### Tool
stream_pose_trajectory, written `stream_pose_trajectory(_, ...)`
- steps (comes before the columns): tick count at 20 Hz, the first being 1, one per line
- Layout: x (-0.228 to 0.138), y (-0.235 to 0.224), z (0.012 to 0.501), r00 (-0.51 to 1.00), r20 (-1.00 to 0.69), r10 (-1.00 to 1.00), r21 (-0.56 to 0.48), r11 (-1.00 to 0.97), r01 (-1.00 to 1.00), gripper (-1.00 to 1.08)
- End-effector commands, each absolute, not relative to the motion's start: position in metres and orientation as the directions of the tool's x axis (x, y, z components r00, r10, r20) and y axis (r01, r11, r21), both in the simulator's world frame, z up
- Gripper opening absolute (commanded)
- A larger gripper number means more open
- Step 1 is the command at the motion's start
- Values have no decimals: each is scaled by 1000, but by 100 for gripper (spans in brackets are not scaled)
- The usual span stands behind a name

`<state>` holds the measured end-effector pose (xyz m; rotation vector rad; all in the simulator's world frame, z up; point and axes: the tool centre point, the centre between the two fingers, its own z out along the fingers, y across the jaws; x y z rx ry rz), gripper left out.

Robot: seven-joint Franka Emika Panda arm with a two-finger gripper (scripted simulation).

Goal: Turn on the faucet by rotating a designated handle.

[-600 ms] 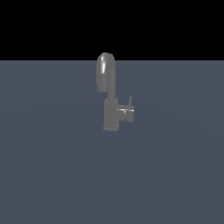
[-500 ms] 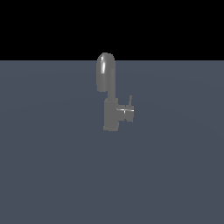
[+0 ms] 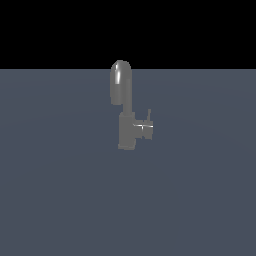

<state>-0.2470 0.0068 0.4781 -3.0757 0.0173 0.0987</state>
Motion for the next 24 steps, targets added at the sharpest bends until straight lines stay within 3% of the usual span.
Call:
stream_pose_trajectory(1, -240, 7, 477, 996, -81, -27, -81, -996, -34, -100)
stream_pose_trajectory(24, -114, -10, 436, 870, -406, -281, -316, -850, -422, -100)
